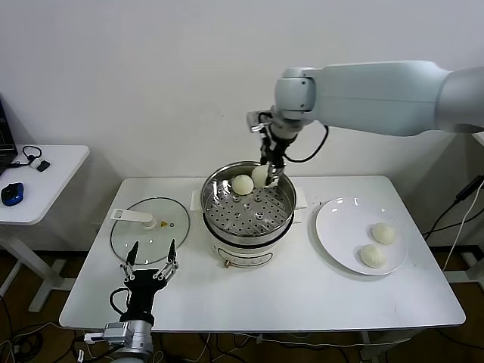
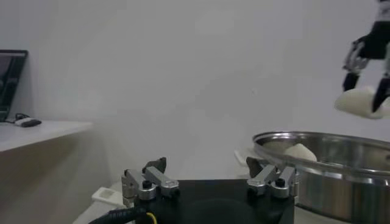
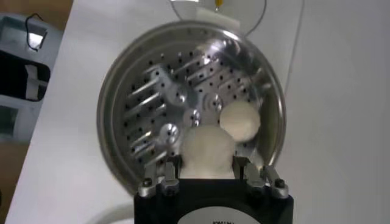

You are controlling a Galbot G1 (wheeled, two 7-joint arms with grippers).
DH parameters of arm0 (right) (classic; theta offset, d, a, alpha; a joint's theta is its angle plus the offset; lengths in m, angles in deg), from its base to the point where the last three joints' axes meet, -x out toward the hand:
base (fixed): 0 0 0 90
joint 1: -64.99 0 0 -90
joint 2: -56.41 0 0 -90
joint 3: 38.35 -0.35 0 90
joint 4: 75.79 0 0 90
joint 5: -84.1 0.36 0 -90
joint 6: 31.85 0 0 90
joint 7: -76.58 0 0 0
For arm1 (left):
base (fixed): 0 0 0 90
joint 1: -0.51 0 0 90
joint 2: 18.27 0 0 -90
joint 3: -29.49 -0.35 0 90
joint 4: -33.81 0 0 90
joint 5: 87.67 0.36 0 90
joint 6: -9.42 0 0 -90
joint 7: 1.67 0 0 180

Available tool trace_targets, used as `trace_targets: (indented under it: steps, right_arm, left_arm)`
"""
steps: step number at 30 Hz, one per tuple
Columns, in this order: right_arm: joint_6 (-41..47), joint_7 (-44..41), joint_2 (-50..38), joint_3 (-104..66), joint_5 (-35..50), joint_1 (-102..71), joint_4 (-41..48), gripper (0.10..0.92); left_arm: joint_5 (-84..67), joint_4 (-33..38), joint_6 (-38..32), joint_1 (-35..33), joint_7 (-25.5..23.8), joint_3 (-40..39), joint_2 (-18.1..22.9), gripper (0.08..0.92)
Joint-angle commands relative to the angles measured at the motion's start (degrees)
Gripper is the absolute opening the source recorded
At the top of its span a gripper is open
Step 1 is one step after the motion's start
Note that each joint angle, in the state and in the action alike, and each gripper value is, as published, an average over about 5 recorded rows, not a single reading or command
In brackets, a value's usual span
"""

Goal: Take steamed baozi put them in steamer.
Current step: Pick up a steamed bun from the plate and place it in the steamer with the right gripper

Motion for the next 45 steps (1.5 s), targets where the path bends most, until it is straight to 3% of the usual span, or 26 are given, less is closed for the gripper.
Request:
trace_targets:
  steps: [1,30,33,41,45]
  right_arm:
    - [1.17,0.98,9.33,-3.15,1.06,-8.67,9.09,0.568]
    - [0.64,1.05,13.75,-4.55,-2.75,-16.87,17.52,0.570]
    - [0.59,1.02,13.57,-4.54,-3.17,-16.80,17.43,0.608]
    - [0.80,0.91,11.41,-4.97,-1.83,-14.50,15.10,0.805]
    - [0.48,-0.02,8.30,-3.55,-0.23,-10.02,10.93,0.821]
  left_arm:
    - [-0.07,0.30,-0.06,0.01,0.05,-0.06,0.62,0.823]
    - [-0.85,-0.72,0.06,0.72,0.09,0.49,0.49,0.823]
    - [-0.86,-0.70,0.09,0.74,0.06,0.53,0.55,0.823]
    - [-0.70,-0.38,0.28,0.60,-0.07,0.60,0.65,0.823]
    - [-0.65,-0.10,0.44,0.44,-0.11,0.67,0.66,0.823]
